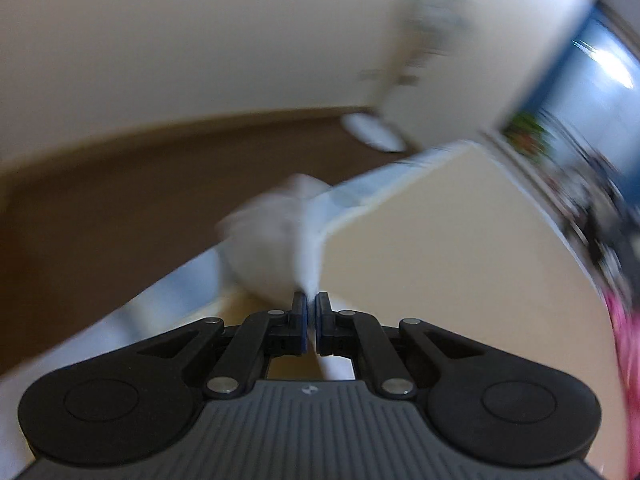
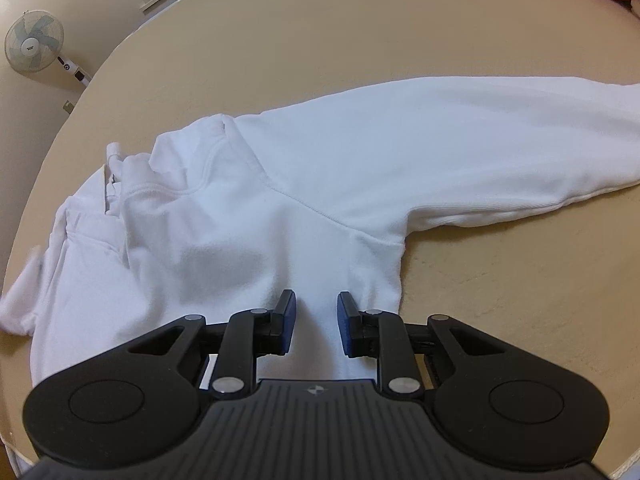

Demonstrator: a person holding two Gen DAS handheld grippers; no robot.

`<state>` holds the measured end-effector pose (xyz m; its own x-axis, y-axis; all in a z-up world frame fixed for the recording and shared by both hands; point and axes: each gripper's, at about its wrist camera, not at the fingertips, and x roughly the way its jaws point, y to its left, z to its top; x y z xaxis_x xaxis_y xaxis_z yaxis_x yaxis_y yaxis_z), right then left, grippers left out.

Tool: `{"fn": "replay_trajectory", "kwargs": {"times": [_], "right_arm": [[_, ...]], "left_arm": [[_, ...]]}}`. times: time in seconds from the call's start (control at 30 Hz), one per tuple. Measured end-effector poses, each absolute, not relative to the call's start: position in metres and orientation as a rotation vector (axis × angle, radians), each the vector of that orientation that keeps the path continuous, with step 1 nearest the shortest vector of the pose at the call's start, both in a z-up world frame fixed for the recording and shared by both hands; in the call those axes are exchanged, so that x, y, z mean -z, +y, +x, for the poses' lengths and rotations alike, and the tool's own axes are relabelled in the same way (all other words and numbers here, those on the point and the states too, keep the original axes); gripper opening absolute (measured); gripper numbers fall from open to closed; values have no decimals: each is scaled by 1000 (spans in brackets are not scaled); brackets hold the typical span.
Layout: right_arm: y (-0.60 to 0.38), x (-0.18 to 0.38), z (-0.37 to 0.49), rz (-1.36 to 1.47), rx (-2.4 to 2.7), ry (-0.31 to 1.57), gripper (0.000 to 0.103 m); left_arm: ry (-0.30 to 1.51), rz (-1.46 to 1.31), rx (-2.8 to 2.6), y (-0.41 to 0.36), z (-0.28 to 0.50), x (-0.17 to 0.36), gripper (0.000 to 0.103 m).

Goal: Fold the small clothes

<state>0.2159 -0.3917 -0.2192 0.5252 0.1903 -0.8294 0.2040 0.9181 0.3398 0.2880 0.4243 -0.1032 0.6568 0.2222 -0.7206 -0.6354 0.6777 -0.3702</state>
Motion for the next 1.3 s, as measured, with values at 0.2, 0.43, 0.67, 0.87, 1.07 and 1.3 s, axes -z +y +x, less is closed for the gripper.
{"fn": "replay_trajectory", "kwargs": {"times": [0.2, 0.43, 0.67, 0.87, 1.07, 1.3], "right_arm": [[-394, 217, 194, 419, 20, 1018, 24], [-384, 215, 198, 412, 3, 994, 24], [-381, 173, 153, 366, -3, 769, 26], [-358, 174, 173, 213, -60, 691, 38], [-344, 198, 182, -70, -191, 731, 53], [-305, 209, 168, -200, -369, 772, 8]], "left_arm": [[630, -616, -649, 462, 289, 102, 7], [696, -509, -863, 469, 311, 105, 2], [571, -274, -157, 322, 388, 45, 41], [727, -74, 228, 188, 465, 80, 70], [874, -24, 298, 117, 526, 154, 73], [866, 12, 369, 101, 509, 186, 48]]}}
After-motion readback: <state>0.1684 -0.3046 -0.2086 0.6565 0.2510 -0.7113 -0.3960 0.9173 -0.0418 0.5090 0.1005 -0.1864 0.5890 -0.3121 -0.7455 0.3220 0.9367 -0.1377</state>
